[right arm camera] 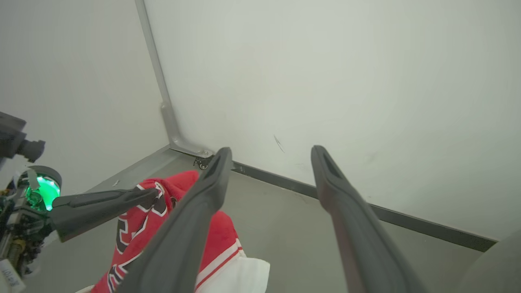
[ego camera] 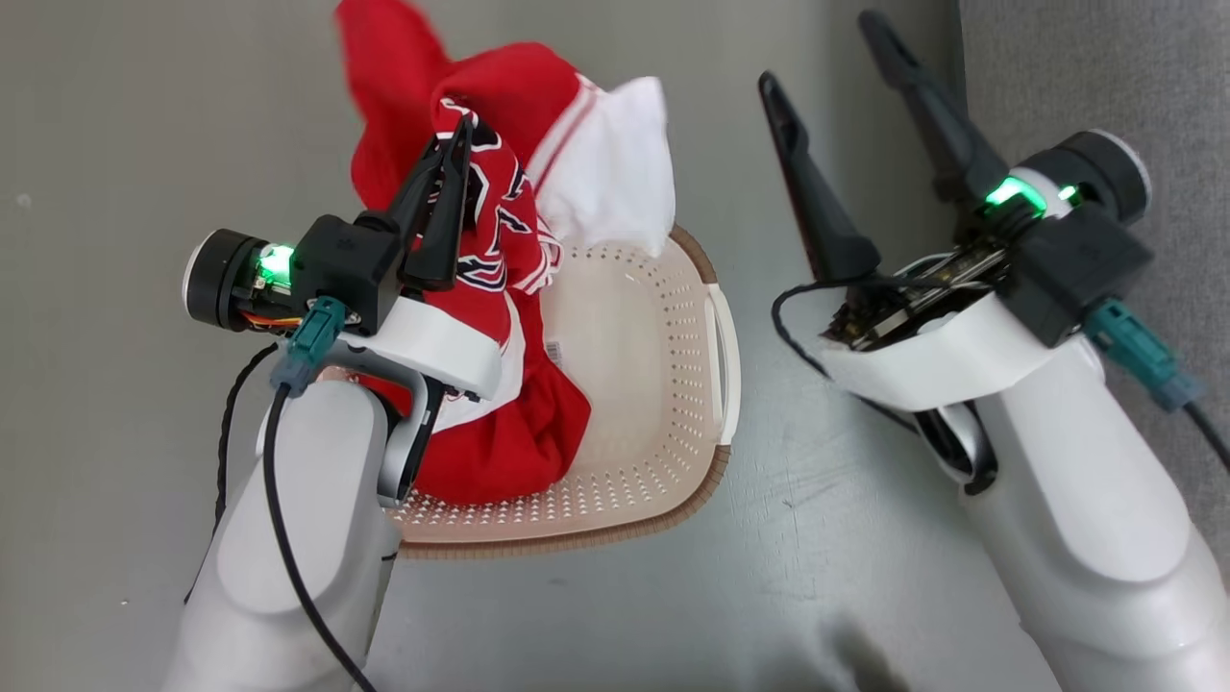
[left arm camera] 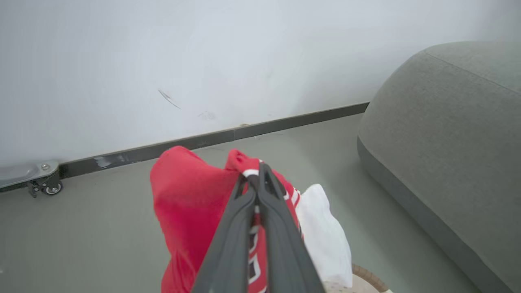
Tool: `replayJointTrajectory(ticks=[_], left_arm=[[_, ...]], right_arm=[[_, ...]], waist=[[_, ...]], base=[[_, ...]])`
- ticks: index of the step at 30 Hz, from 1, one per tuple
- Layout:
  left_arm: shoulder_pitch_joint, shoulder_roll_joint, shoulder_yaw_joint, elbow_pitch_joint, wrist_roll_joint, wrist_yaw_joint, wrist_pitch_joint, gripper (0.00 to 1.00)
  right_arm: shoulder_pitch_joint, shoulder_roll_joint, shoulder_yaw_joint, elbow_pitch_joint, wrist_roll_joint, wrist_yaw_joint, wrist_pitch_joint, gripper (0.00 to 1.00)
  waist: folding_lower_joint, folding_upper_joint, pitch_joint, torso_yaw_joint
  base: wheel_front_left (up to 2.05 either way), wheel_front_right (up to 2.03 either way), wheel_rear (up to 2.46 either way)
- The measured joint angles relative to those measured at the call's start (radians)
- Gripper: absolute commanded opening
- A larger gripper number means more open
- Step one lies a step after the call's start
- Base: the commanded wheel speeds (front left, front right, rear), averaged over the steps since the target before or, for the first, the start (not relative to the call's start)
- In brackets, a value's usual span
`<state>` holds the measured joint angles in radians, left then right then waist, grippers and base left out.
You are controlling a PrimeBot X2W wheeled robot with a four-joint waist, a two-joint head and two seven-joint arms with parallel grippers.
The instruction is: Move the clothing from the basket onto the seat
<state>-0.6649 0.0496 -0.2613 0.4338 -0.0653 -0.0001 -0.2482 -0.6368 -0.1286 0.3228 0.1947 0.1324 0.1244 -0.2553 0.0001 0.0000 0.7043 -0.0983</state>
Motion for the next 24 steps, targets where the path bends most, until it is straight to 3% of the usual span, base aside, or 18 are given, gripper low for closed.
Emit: replayJointTrajectory(ticks=[15,24], left_arm=[[0.06,0.028,0.008,-0.21,0.008,-0.004,-0.004,0.0],[0.072,0.042,0.023,-0.285,0.006,-0.011,-0.006,0.0]], right_arm=[[0.007,-0.108,0.237,0.004,0.084,0.0,0.0,1.0],[0.007,-0.16,0.31,-0.008,0.146,0.0,0.0,1.0]], waist=[[0.0,0.0,-0.124,0.03],[0.0,0.0,-0.209,0.046]], base=[[0.0,0.0,0.0],[0.0,0.0,0.0]])
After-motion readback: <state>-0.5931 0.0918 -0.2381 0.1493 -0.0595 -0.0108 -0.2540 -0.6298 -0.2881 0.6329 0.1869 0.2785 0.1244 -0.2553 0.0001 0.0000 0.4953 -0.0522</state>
